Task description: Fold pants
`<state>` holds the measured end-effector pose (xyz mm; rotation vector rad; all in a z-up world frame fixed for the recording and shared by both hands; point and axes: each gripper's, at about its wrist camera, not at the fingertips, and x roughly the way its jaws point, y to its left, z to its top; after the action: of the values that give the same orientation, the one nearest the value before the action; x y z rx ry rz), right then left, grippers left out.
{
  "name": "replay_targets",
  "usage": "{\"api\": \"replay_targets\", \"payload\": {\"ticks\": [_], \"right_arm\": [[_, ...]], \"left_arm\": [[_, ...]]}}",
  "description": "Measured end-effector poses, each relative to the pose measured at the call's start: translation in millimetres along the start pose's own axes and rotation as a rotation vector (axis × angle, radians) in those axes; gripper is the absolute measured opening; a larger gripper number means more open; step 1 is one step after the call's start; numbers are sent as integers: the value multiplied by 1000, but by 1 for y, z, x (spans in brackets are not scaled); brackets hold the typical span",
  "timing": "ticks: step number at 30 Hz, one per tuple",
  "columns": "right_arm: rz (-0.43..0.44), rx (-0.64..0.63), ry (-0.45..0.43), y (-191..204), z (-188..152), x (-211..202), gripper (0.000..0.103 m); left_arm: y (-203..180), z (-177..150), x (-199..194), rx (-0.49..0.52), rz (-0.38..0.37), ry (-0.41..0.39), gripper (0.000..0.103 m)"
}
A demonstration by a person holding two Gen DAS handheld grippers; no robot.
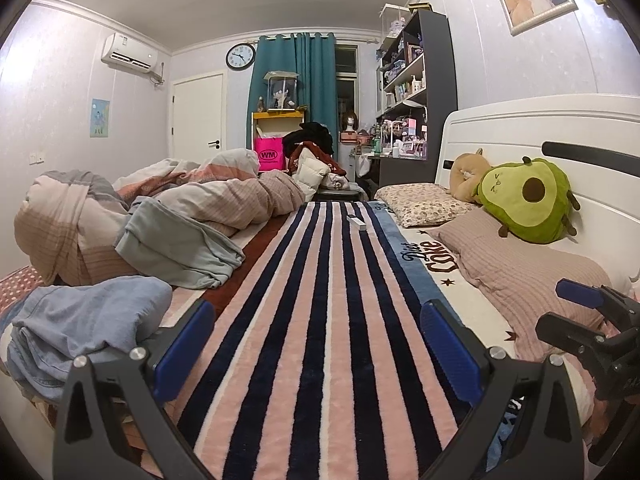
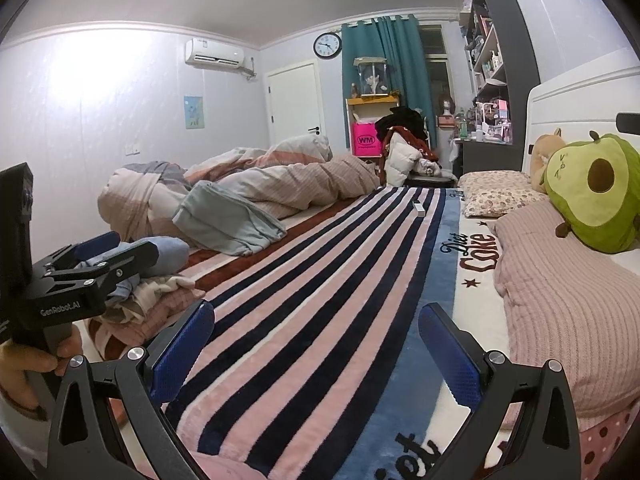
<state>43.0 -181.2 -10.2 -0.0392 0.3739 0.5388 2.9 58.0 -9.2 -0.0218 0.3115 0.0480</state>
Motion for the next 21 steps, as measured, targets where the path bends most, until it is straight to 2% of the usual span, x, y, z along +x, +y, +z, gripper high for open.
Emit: {"api": "replay_targets", "payload": {"ticks": [21], "right_arm": [[0, 7, 4, -3, 0, -3, 102]], "left_arm": [[-2, -1, 0, 2, 1, 0, 102]]}}
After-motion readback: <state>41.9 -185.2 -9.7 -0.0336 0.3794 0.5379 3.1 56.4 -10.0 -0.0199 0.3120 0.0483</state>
